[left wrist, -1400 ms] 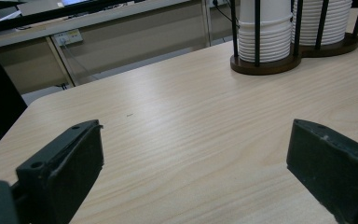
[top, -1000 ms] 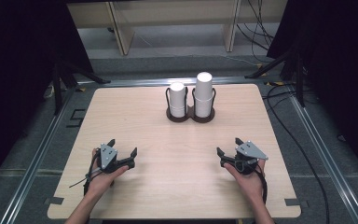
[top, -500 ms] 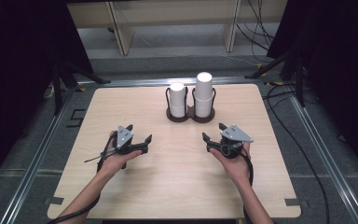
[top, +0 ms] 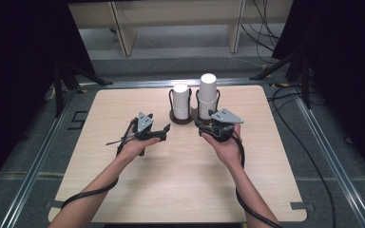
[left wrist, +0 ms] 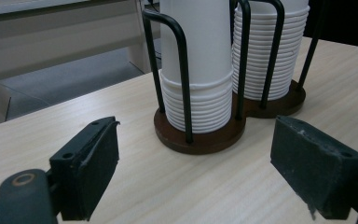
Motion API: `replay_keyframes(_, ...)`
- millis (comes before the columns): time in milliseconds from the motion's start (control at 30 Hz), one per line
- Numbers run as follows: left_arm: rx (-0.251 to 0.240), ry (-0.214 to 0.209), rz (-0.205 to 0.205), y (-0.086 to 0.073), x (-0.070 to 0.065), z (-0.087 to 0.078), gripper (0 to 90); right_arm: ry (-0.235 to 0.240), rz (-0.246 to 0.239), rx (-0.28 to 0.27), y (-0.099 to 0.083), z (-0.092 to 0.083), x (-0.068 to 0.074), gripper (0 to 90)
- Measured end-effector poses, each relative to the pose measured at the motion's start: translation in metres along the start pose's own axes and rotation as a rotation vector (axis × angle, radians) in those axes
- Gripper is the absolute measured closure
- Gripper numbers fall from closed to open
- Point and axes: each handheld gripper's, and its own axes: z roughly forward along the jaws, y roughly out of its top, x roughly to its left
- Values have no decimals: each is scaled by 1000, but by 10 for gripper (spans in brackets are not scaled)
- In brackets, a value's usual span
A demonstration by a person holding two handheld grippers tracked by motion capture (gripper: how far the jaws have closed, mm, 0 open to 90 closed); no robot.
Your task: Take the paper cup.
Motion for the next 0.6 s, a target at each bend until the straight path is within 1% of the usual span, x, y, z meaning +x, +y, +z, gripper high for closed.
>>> replay_keyframes(33, 0, 0, 0, 0, 0, 0, 150, 0, 0, 0, 0, 0, 0, 333)
replay_keyframes(67, 4, -1, 2, 1, 0, 4, 150, 3, 3, 8, 2, 3, 0, 334)
replay_keyframes(100, 9, -3, 5, 2, 0, 7, 152, -1, -1, 2, 5, 7, 0, 336)
replay_keyframes(133, 13, -15, 5, 3, 0, 12, 155, 2, -20, -8, 7, 11, 0, 338)
replay_keyframes(167, 12, -21, 0, 3, 0, 15, 167, 8, -22, -4, 12, 20, 3, 341)
replay_keyframes(200, 19, -32, 7, 4, -1, 22, 170, 27, -12, 4, 15, 24, 4, 345)
replay_keyframes(233, 19, -32, 7, 4, -1, 22, 172, 27, -12, 4, 15, 24, 4, 345)
replay_keyframes(267, 23, -37, 15, 4, -1, 28, 172, 15, -24, 4, 18, 28, 5, 347)
replay_keyframes(300, 24, -40, 19, 4, -1, 31, 174, 18, -17, 6, 22, 34, 5, 347)
replay_keyframes(333, 35, -41, 22, 4, 0, 39, 186, 30, -26, 0, 29, 44, 4, 353)
replay_keyframes(367, 35, -41, 22, 4, 0, 39, 192, 30, -28, 0, 31, 48, 4, 353)
replay_keyframes(400, 33, -38, 18, 4, 1, 43, 197, 14, -23, 6, 35, 50, 4, 354)
replay_keyframes(433, 39, -38, 7, 4, 2, 46, 197, 14, -23, 6, 35, 50, 4, 354)
replay_keyframes(467, 39, -41, -6, 4, 3, 50, 200, 11, -46, -6, 39, 55, 2, 356)
replay_keyframes(500, 34, -41, -10, 4, 4, 52, 204, 11, -58, -16, 44, 60, 3, 360)
replay_keyframes(533, 31, -47, -12, 4, 4, 55, 207, 11, -54, -15, 46, 62, 3, 362)
replay_keyframes(567, 34, -46, -13, 4, 5, 56, 209, 8, -78, -23, 51, 67, 2, 364)
replay_keyframes(600, 36, -47, -10, 4, 5, 59, 211, 11, -69, -20, 53, 70, 2, 369)
